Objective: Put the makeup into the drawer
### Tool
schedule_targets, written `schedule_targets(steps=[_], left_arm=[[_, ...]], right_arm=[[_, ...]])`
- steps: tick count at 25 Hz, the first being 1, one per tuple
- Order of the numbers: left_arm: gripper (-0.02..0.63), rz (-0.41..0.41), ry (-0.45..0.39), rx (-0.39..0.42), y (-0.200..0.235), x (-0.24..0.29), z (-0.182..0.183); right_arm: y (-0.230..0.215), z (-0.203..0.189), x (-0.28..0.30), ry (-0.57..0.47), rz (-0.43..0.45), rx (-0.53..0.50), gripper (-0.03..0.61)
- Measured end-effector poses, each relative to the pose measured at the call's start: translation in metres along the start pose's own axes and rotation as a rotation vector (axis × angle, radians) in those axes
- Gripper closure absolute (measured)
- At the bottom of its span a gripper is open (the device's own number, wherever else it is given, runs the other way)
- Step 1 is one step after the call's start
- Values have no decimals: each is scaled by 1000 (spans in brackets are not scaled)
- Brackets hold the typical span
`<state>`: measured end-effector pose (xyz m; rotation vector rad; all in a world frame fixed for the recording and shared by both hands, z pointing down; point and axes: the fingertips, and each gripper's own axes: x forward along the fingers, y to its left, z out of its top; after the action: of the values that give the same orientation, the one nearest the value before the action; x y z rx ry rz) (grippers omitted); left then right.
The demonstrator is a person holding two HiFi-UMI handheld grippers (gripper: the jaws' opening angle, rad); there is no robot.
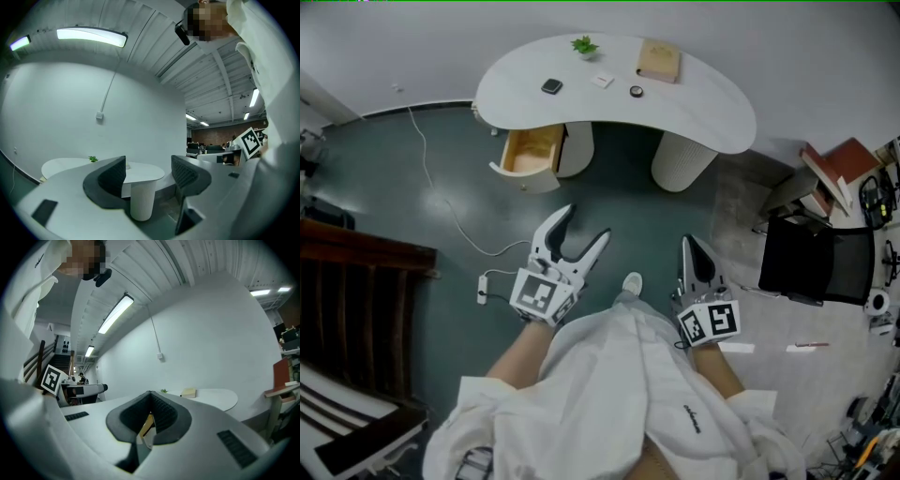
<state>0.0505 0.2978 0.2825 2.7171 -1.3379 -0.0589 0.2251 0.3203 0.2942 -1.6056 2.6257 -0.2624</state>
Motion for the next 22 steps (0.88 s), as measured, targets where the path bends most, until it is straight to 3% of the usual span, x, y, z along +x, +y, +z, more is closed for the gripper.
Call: schedule_targets(steps=[12, 22], left_arm=[[318, 39, -5, 10, 12, 104, 3], [318, 75, 1, -5, 17, 141, -4]], right_arm=[[-85, 17, 55, 14, 48, 2, 561], [-115, 15, 79, 40, 87, 9, 561]])
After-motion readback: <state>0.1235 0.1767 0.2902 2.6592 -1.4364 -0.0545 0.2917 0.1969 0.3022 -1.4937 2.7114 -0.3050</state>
